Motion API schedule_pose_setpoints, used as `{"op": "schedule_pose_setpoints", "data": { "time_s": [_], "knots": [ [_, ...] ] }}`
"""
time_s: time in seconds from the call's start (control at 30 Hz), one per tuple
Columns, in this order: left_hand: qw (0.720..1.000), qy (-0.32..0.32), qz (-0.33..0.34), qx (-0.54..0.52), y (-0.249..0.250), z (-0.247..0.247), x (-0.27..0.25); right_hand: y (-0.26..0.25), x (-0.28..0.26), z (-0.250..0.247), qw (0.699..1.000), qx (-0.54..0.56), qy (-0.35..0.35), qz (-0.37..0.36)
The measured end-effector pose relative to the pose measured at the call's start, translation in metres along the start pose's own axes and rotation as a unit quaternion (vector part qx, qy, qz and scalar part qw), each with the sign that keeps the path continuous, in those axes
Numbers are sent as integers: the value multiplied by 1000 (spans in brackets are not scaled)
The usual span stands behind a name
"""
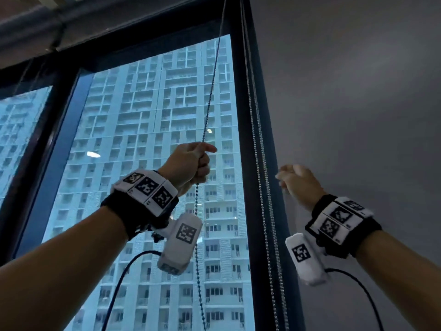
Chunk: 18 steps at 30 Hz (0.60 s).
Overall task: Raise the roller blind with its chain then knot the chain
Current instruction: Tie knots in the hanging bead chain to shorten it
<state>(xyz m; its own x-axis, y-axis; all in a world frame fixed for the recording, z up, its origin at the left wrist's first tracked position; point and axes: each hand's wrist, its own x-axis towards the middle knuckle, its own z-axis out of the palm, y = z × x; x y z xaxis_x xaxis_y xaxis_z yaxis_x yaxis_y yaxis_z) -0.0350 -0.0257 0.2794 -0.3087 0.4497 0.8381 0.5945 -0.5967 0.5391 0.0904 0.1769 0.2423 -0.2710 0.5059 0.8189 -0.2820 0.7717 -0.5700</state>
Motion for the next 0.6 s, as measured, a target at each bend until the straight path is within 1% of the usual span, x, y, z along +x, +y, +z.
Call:
{"op": "schedule_pose_setpoints", "data": {
  "time_s": [0.07,0.17,0.23,0.33,0.37,0.43,0.5,0.53,0.57,0.6],
  "knots": [
    [1000,-19,-12,17,-11,1,-6,20,7,10,998,-18,-50,39],
    [998,-38,-32,43,-26,5,-12,25,10,28,995,-16,-95,39],
    [996,-45,-46,61,-34,8,-15,14,8,42,990,36,-123,50],
    [992,-50,-58,102,-43,13,-16,-3,12,61,975,122,-165,88],
    [990,-60,-67,110,-46,14,-16,-8,15,66,970,147,-170,90],
    [977,-113,-105,148,-50,16,-17,-19,18,75,964,195,-162,82],
    [950,-161,-134,231,-55,11,-16,-25,18,83,957,224,-171,61],
    [943,-160,-134,258,-57,7,-14,-26,16,87,953,238,-179,45],
    [945,-143,-121,270,-58,3,-13,-25,14,92,950,254,-179,30],
    [949,-116,-89,279,-59,-1,-11,-24,11,95,950,263,-165,20]
  ]
}}
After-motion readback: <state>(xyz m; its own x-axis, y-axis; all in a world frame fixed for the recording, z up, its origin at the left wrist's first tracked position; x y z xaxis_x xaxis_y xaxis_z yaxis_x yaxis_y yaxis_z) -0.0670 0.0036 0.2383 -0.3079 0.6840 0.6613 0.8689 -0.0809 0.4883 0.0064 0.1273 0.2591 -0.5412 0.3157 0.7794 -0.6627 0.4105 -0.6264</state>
